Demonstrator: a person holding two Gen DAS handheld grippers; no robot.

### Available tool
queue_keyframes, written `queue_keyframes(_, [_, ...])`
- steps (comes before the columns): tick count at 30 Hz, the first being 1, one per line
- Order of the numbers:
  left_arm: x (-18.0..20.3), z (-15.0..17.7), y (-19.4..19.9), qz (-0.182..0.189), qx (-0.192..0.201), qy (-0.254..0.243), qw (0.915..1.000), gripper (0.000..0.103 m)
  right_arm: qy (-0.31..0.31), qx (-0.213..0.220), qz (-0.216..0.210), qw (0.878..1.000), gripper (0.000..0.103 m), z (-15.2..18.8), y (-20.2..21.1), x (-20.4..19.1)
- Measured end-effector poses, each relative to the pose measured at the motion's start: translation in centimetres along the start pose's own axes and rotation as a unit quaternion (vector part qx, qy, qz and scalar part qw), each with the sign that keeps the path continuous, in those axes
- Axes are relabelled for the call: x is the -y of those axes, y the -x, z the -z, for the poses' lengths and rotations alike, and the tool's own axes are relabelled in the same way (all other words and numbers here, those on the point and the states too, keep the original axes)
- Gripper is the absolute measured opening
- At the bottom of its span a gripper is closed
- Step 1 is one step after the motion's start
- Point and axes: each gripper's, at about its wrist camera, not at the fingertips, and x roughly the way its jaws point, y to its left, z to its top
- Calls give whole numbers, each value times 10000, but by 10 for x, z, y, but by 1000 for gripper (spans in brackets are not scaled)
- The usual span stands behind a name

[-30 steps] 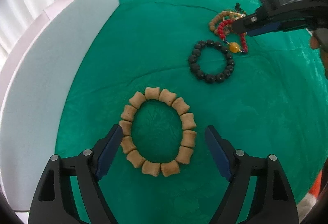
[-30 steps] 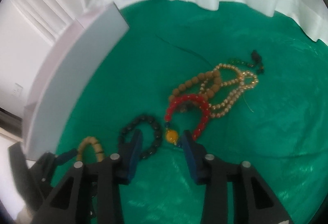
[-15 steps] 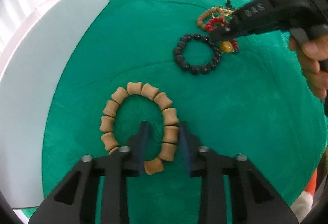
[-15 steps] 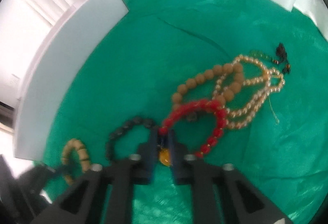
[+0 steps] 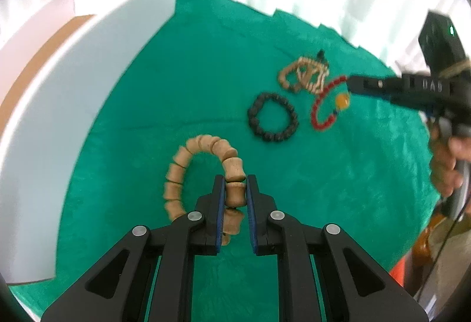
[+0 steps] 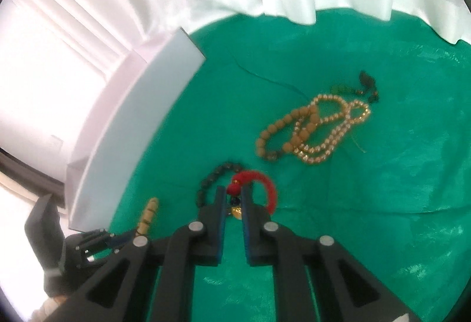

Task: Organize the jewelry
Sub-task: 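Grasp the pale wooden-bead bracelet with the left tool while the right tool grasps the red bead bracelet, then carry both bracelets into the white box and open both tools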

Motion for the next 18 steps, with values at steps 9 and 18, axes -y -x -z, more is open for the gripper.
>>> queue_keyframes(9, [3, 2, 50, -203, 317, 10, 9993, 12, 139, 214, -272, 9993, 10, 16, 28, -19])
queue_keyframes(18, [-3, 3, 65, -220, 353, 215, 9989, 12, 443, 282, -272, 9983, 10, 26, 41, -46])
